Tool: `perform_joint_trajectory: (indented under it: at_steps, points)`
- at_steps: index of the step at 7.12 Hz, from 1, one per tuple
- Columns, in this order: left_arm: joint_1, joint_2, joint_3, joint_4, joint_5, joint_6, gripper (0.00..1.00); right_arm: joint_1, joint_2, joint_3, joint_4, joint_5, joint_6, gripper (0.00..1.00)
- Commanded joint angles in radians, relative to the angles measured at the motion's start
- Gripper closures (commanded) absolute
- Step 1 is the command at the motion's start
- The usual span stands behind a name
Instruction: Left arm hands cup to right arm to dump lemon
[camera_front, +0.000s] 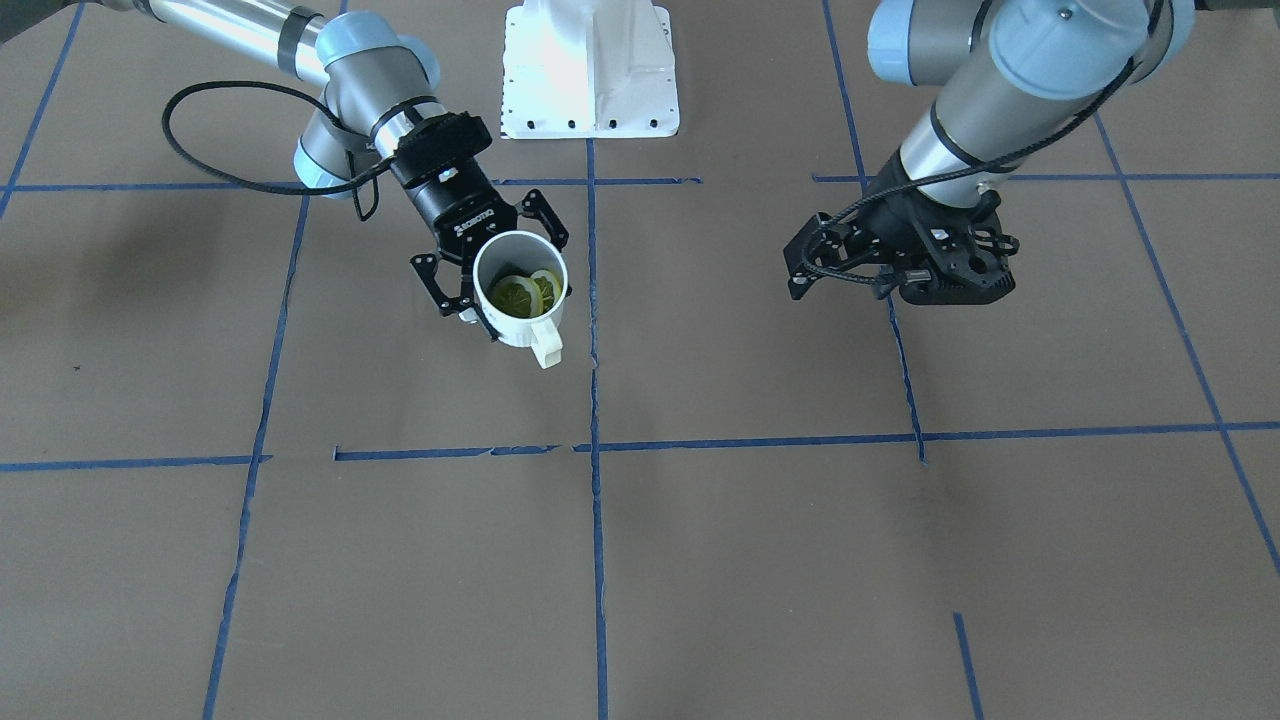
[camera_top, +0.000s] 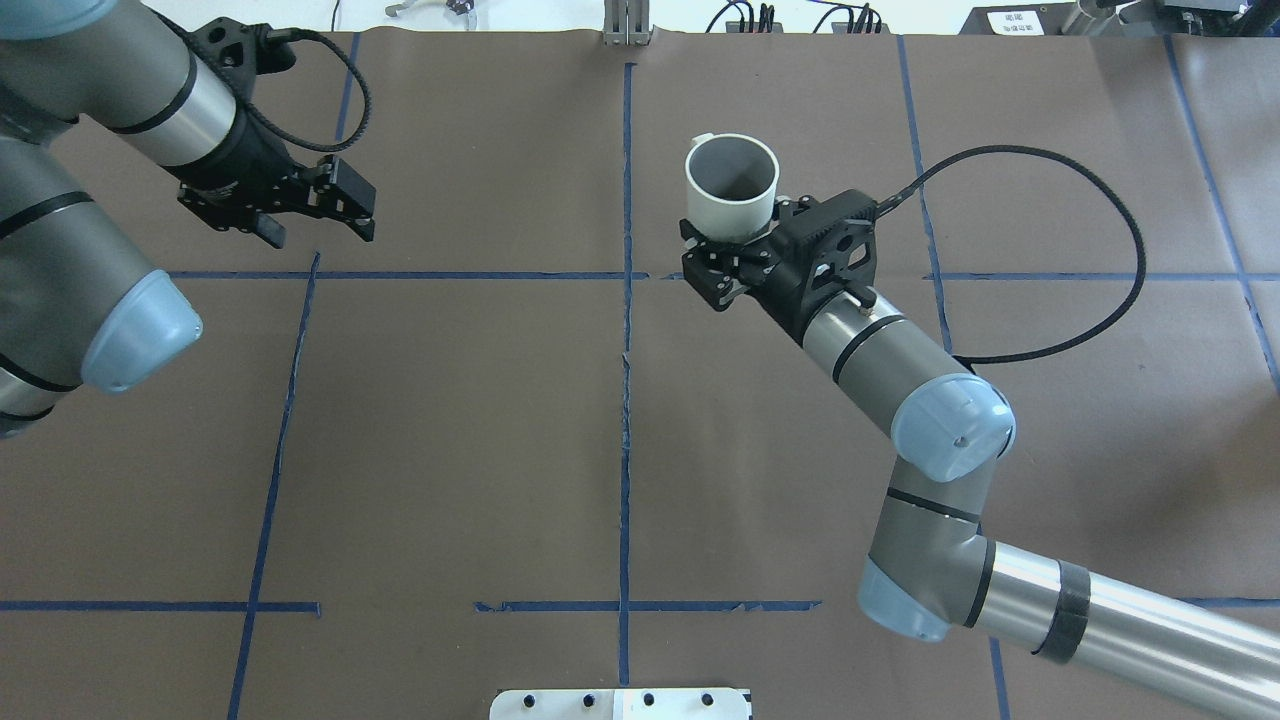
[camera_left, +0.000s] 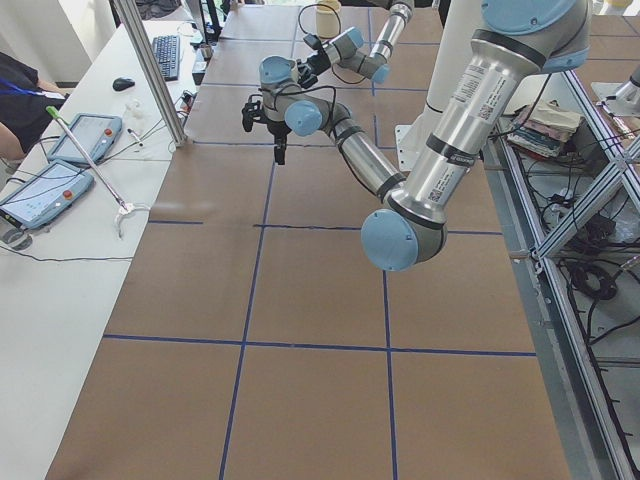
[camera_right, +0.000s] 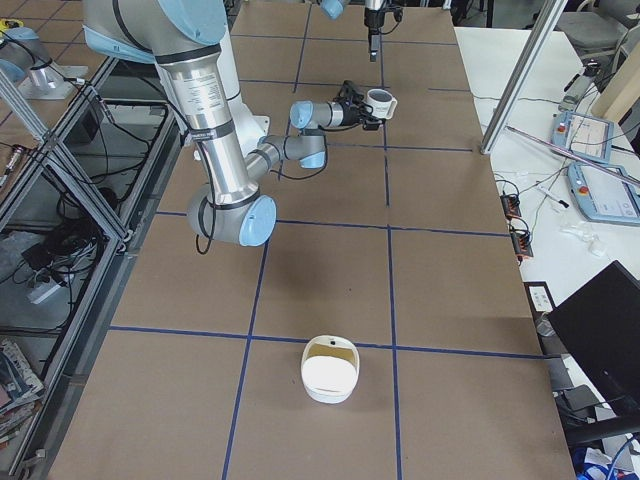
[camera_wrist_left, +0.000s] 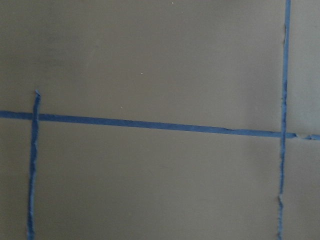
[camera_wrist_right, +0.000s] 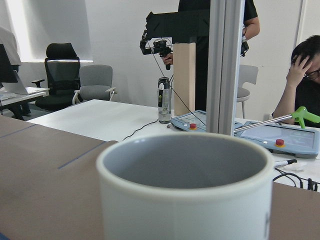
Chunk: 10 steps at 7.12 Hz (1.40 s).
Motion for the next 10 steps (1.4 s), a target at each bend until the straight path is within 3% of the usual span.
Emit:
perform_joint_trajectory:
  at_steps: [1,2,4,5,6,7,10]
  points:
    - [-0.019,0.086,-0.030,-0.001,0.048,0.095,0.00,0.148,-0.077,-0.001,-0.005,0.110,0.015,1.00]
    - [-0.019,0.105,-0.042,0.000,0.070,0.087,0.00,0.244,-0.127,0.002,-0.005,0.238,0.037,1.00]
    - [-0.016,0.110,-0.044,0.002,0.083,-0.019,0.00,0.341,-0.234,0.025,0.006,0.331,0.055,1.00]
    - [-0.010,0.108,-0.044,0.002,0.086,-0.024,0.00,0.368,-0.293,0.069,0.007,0.380,0.060,0.97]
    - [-0.004,0.093,-0.046,0.017,0.087,-0.024,0.00,0.392,-0.396,0.138,0.016,0.391,0.070,0.87]
    - [0.003,0.082,-0.046,0.022,0.088,-0.024,0.00,0.411,-0.493,0.196,0.036,0.428,0.077,0.88]
    - [0.033,0.059,-0.046,0.022,0.091,-0.091,0.00,0.411,-0.786,0.176,0.410,0.422,0.213,0.96]
